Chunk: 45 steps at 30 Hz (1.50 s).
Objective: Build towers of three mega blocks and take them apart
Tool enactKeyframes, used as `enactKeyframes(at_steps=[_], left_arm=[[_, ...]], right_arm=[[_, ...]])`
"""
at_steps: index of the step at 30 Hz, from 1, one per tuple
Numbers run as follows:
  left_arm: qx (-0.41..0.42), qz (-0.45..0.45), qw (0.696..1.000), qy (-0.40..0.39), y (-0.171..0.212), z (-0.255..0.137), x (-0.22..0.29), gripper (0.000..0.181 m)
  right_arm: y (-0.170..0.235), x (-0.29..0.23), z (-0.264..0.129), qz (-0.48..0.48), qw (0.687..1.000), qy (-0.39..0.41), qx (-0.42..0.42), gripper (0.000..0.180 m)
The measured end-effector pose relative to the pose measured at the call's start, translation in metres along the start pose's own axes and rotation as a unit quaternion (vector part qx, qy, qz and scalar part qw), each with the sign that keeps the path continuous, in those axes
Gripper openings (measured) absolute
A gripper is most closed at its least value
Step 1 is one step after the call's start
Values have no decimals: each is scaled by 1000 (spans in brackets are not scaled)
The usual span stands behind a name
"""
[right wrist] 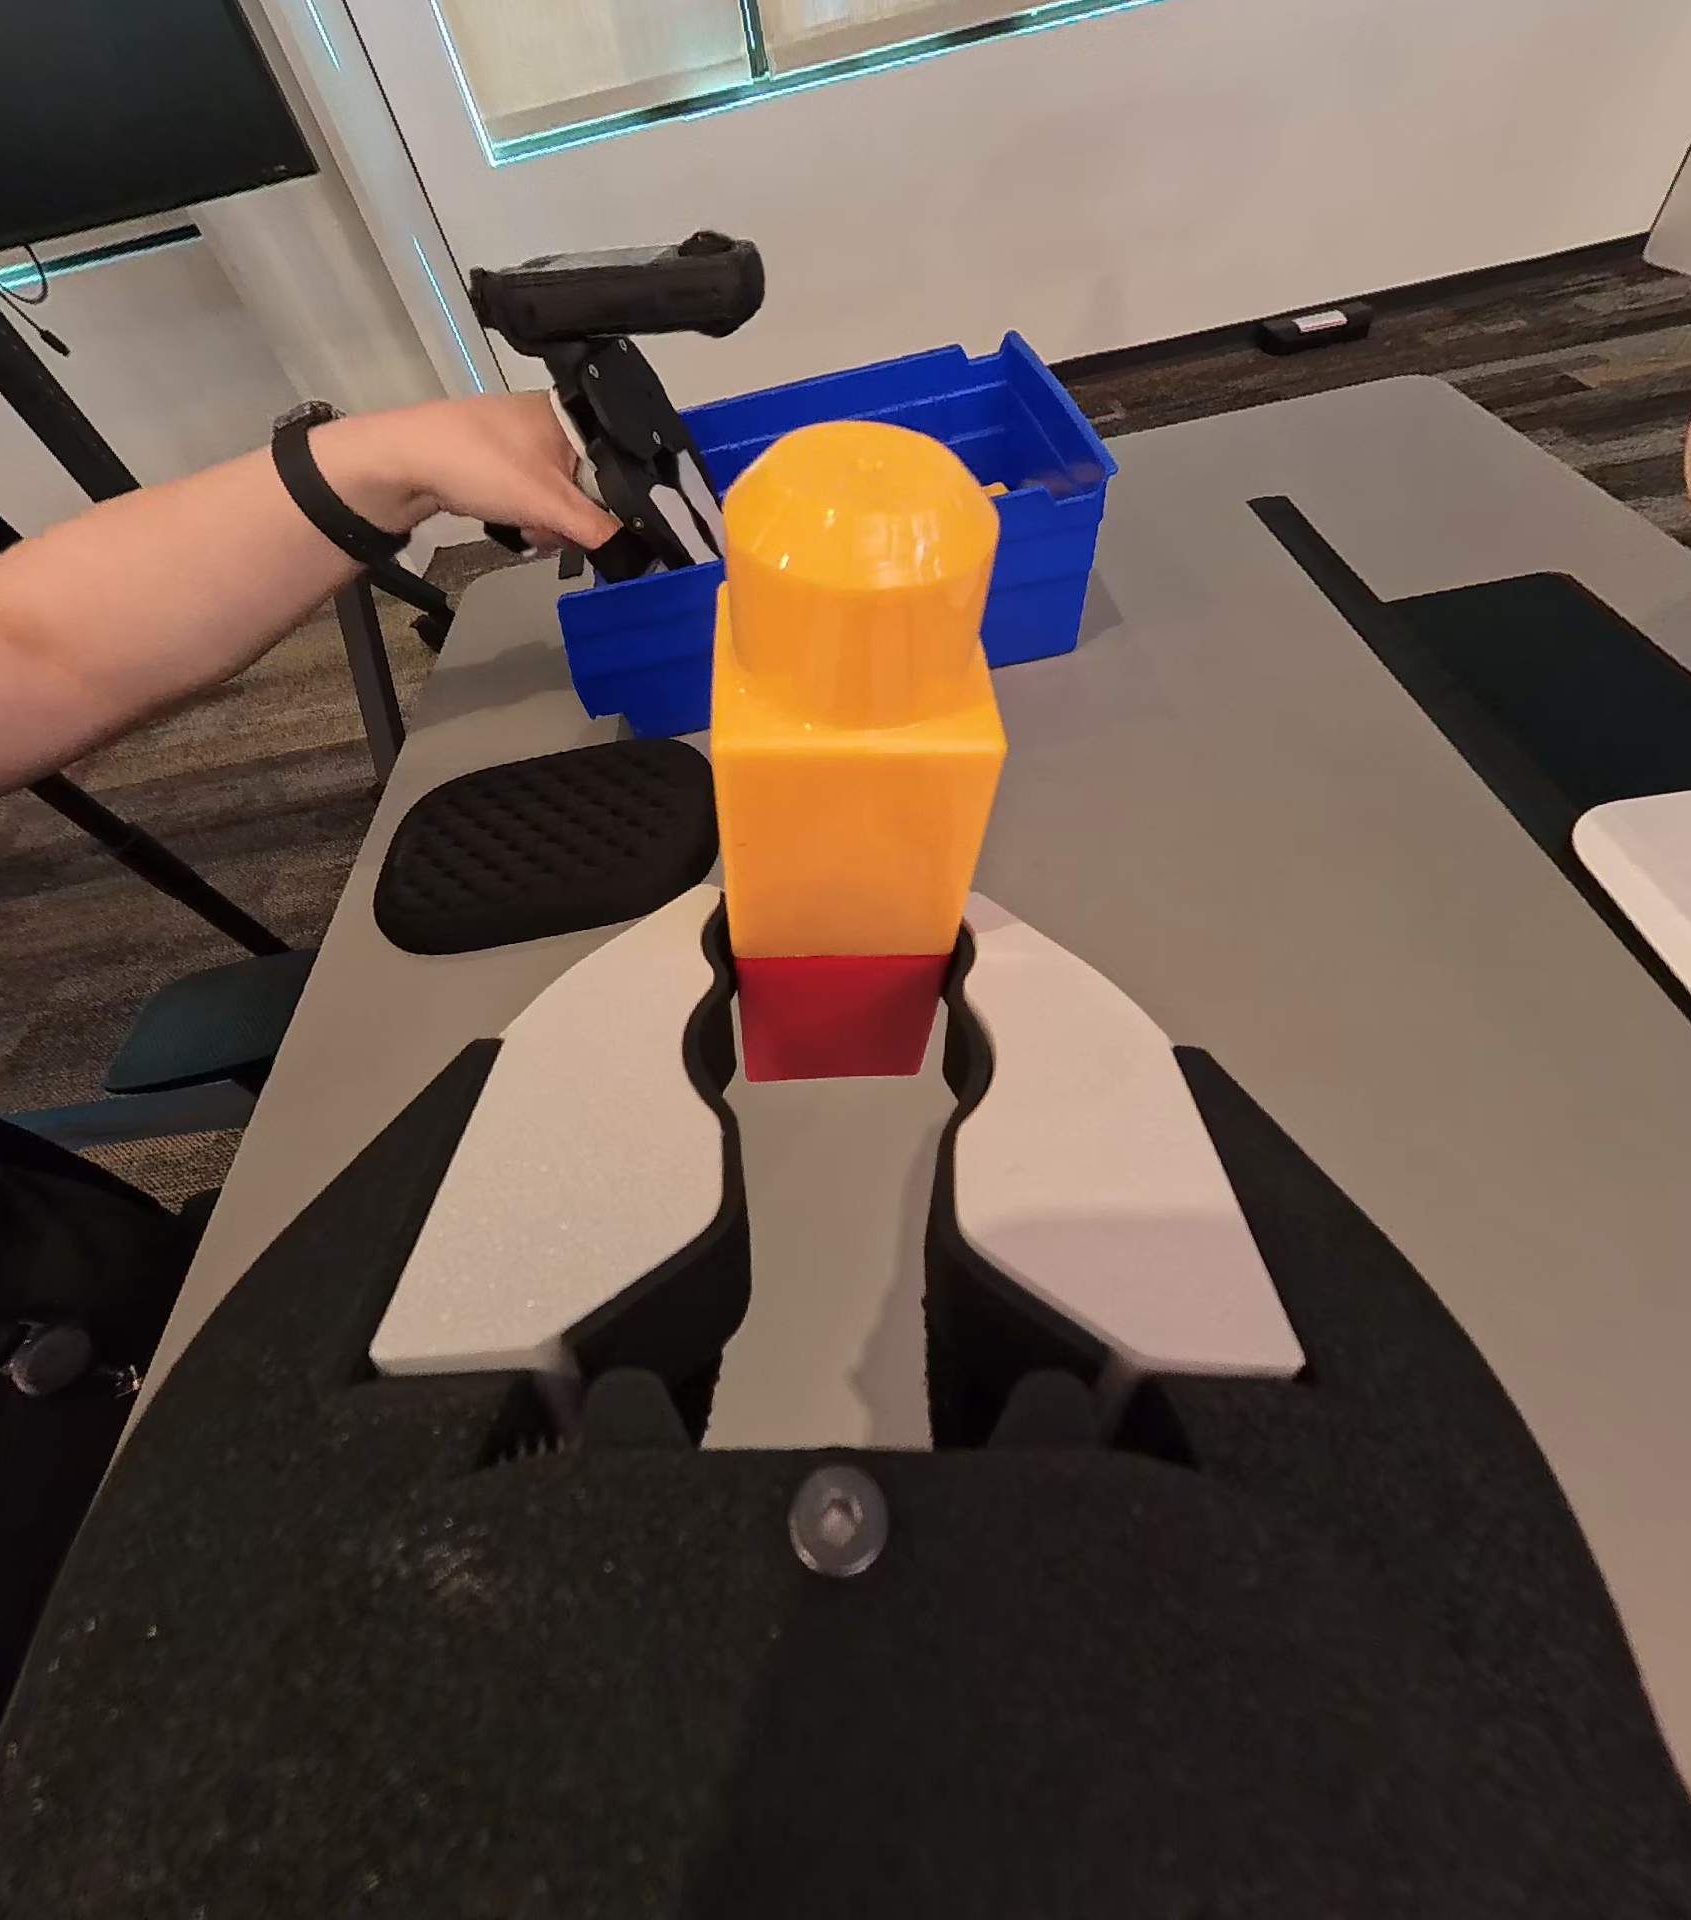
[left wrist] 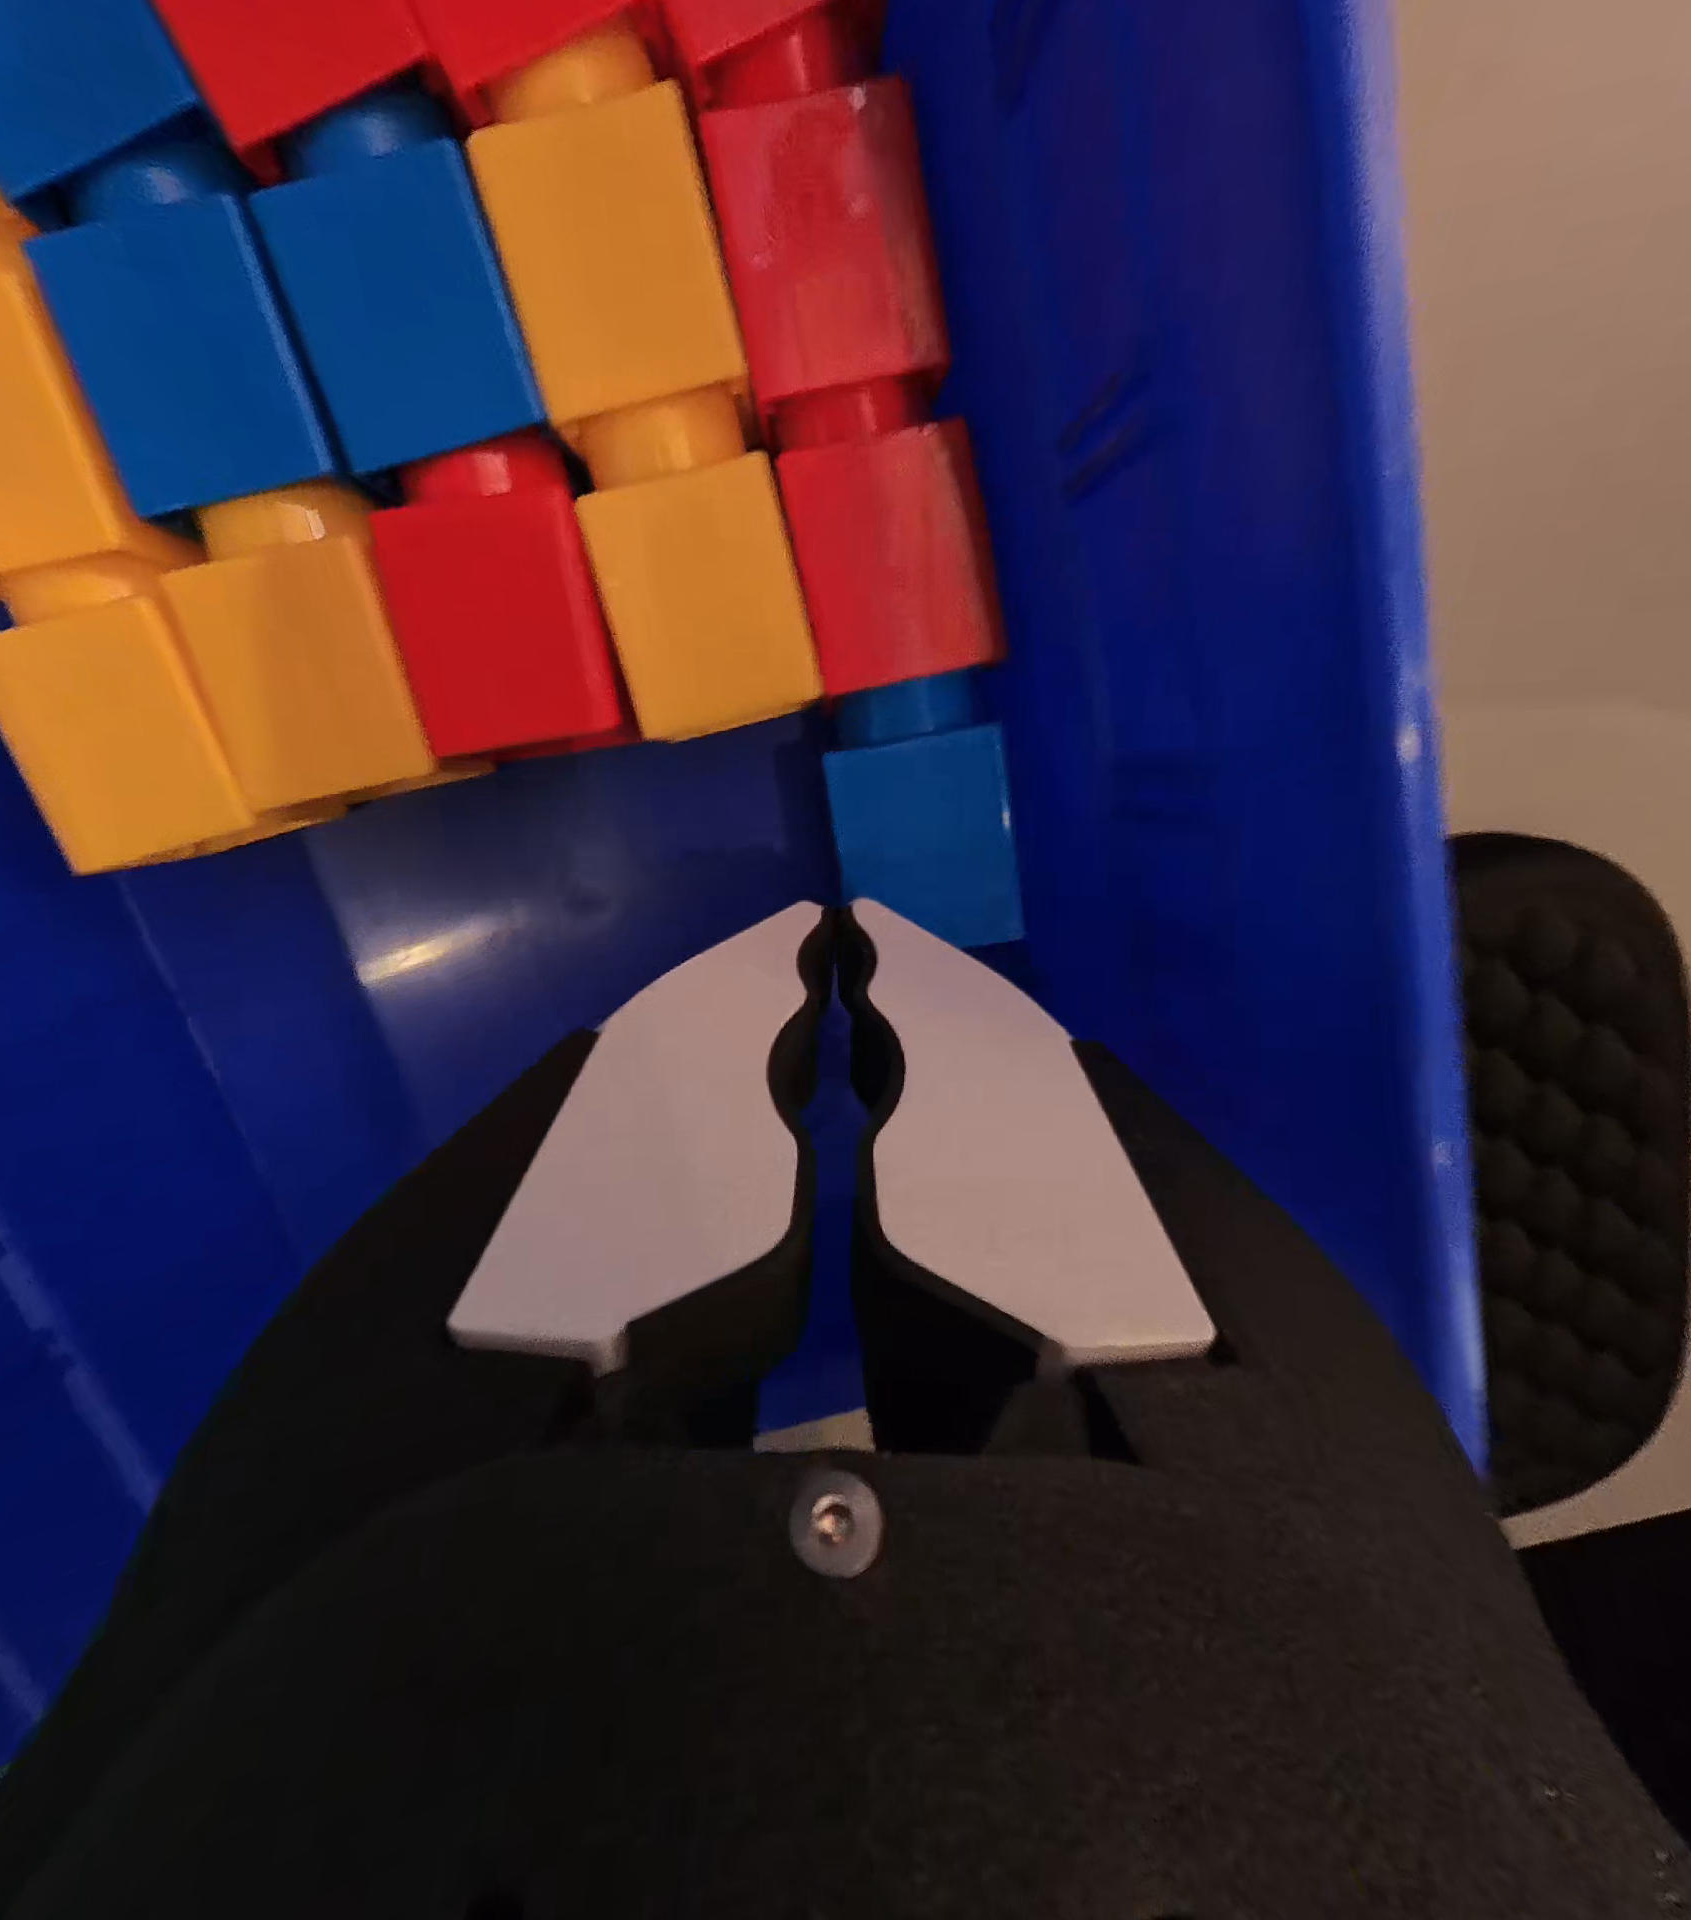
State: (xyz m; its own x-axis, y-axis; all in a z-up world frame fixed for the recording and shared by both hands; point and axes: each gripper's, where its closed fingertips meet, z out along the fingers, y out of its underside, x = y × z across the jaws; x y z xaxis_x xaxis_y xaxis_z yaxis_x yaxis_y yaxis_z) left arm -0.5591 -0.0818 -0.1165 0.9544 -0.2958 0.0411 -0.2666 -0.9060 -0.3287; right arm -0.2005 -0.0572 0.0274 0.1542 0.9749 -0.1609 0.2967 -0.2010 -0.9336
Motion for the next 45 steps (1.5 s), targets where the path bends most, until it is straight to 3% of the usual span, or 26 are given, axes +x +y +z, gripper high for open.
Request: enactKeyframes(at_steps=[3, 6, 11, 13, 16, 21, 28, 39, 45], left_arm=[[-8, 3, 1000, 7, 8, 5, -3, 17], [56, -25, 997, 43, -9, -3, 2, 19], [100, -78, 978, 165, -28, -22, 33, 25], [66, -68, 987, 132, -20, -11, 30, 25], [19, -43, 997, 61, -8, 6, 19, 39], [11, -33, 999, 35, -9, 7, 14, 47], [0, -36, 997, 67, -5, 7, 20, 41], [-31, 5, 999, 40, 3, 2, 10, 43], [-20, 31, 997, 71, 2, 2, 16, 45]], right_arm=[[0, 0, -1, -1, 1000, 1, -1, 36], [0, 1, -1, -2, 1000, 2, -2, 36], [4, 3, 0, 2, 1000, 4, -12, 36], [5, 4, 1, 2, 1000, 4, -15, 36], [5, 4, 1, 0, 1000, 4, -16, 36], [6, 3, 0, 1, 1000, 1, -18, 36], [5, 1, -3, -1, 1000, -1, -18, 36], [7, 1, -3, -1, 1000, -3, -23, 36], [8, 1, -2, -1, 1000, -4, -26, 36]])
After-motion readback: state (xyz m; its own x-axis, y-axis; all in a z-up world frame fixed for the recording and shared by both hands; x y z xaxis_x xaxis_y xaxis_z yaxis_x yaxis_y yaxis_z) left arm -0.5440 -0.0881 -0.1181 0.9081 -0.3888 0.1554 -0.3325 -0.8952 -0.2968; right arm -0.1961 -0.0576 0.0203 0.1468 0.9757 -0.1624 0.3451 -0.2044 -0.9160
